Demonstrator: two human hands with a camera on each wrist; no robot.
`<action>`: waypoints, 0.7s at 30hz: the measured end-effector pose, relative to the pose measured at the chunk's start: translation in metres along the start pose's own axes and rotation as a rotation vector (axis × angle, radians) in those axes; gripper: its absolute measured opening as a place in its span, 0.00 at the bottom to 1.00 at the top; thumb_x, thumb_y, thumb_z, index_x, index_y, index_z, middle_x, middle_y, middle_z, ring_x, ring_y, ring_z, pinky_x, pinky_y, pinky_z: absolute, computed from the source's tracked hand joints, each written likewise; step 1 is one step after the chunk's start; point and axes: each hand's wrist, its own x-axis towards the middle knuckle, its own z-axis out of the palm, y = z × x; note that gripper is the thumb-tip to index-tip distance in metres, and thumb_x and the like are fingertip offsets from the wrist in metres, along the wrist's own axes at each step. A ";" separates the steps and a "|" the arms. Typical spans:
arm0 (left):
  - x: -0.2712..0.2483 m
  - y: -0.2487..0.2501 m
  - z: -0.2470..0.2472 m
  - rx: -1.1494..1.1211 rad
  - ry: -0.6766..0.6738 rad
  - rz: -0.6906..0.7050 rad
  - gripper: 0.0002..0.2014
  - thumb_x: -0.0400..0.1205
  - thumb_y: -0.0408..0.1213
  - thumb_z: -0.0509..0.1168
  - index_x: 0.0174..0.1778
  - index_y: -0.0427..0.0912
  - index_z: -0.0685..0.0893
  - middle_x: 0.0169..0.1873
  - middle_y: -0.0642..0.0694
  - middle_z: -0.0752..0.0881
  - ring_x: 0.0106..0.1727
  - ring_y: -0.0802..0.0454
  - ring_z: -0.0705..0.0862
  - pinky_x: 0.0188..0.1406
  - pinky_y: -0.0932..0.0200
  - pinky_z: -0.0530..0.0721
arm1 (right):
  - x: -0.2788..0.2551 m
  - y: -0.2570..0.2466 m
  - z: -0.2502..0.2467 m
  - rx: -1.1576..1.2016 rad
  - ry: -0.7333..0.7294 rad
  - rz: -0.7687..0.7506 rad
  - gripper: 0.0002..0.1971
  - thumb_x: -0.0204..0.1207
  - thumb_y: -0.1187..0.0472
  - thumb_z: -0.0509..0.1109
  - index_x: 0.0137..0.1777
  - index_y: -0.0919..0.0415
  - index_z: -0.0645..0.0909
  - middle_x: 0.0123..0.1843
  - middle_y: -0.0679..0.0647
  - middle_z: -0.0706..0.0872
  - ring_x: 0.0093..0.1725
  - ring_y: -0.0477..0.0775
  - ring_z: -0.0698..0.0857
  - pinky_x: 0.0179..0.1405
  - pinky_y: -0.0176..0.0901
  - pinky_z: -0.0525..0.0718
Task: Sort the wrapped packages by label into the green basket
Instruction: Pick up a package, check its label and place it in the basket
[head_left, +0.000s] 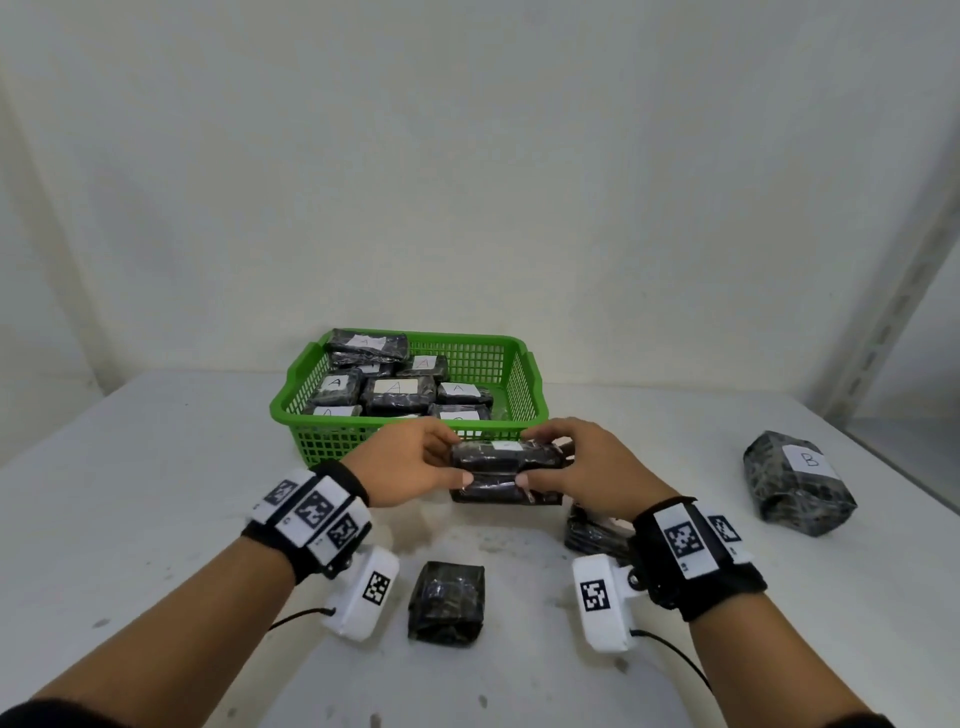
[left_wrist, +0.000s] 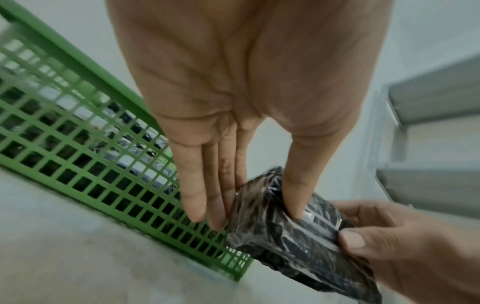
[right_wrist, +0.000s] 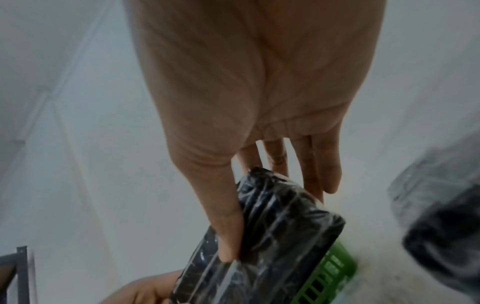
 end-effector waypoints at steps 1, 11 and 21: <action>-0.002 -0.003 -0.005 -0.044 0.009 0.002 0.24 0.74 0.49 0.79 0.65 0.50 0.82 0.56 0.54 0.90 0.55 0.57 0.89 0.64 0.53 0.86 | 0.000 -0.003 0.000 0.042 0.004 -0.014 0.28 0.69 0.52 0.87 0.69 0.46 0.85 0.64 0.45 0.87 0.57 0.43 0.88 0.52 0.32 0.83; -0.019 -0.014 -0.019 -0.554 0.175 0.062 0.20 0.77 0.38 0.77 0.65 0.44 0.84 0.59 0.44 0.89 0.55 0.51 0.92 0.53 0.55 0.91 | 0.010 -0.022 0.022 0.513 0.060 -0.039 0.26 0.69 0.55 0.88 0.68 0.53 0.88 0.61 0.50 0.93 0.61 0.47 0.92 0.66 0.45 0.89; -0.018 -0.027 -0.003 -0.813 0.214 0.095 0.33 0.62 0.60 0.83 0.58 0.42 0.90 0.56 0.41 0.93 0.60 0.42 0.91 0.68 0.35 0.83 | 0.020 -0.038 0.046 0.751 0.031 -0.046 0.26 0.66 0.52 0.86 0.63 0.60 0.90 0.56 0.55 0.96 0.58 0.55 0.95 0.68 0.54 0.89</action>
